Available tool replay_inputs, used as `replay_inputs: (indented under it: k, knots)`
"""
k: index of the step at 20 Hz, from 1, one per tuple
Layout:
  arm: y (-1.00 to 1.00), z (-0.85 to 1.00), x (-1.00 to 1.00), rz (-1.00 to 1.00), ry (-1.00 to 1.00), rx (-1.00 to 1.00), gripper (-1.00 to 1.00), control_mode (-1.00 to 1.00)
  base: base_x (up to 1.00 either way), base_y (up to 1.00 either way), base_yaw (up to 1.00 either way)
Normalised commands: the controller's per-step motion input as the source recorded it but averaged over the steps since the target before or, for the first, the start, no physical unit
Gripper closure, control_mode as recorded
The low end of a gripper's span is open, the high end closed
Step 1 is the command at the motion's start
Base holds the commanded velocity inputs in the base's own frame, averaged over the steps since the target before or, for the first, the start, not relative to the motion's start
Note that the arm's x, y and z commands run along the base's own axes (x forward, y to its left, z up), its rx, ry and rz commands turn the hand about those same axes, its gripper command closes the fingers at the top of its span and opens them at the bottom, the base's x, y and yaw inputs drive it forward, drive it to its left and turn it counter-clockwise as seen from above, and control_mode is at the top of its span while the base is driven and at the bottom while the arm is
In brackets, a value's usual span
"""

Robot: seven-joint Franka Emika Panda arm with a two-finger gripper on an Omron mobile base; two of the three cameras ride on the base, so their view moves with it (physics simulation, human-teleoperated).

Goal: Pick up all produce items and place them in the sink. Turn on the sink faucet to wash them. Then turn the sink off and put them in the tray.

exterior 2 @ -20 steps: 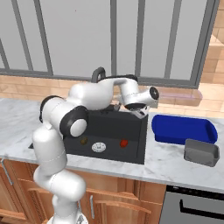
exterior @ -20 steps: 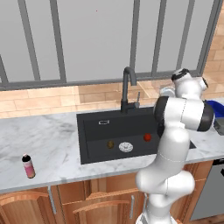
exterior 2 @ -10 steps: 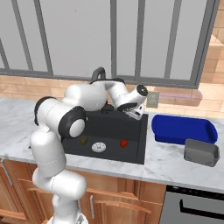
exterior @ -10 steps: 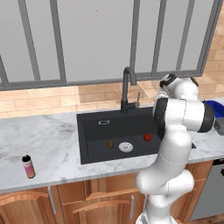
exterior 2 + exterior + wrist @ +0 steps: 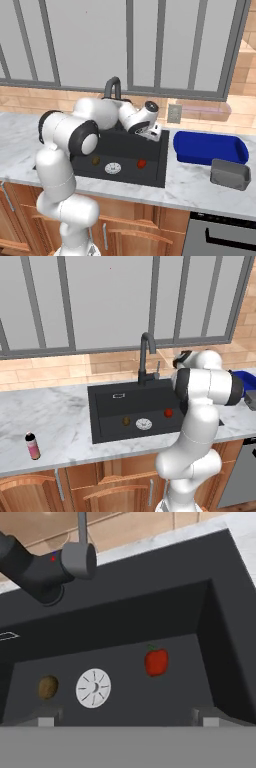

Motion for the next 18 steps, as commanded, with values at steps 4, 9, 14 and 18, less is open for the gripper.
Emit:
replay_inputs:
  k: [4, 9, 14, 18]
  knots:
    - [0.0, -0.31, 0.02, 0.0, 0.0, -0.09, -1.0, -1.0, 0.0, 0.0, 0.0]
    - [0.0, -0.31, 0.06, 0.0, 0.0, -0.06, -1.0, -1.0, 0.0, 0.0, 0.0]
    - [0.0, -0.29, 0.0, 0.0, 0.0, -0.03, -1.0, -1.0, 0.0, 0.0, 0.0]
    - [0.0, -0.29, 0.0, 0.0, 0.0, -0.03, -1.0, -1.0, 0.0, 0.0, 0.0]
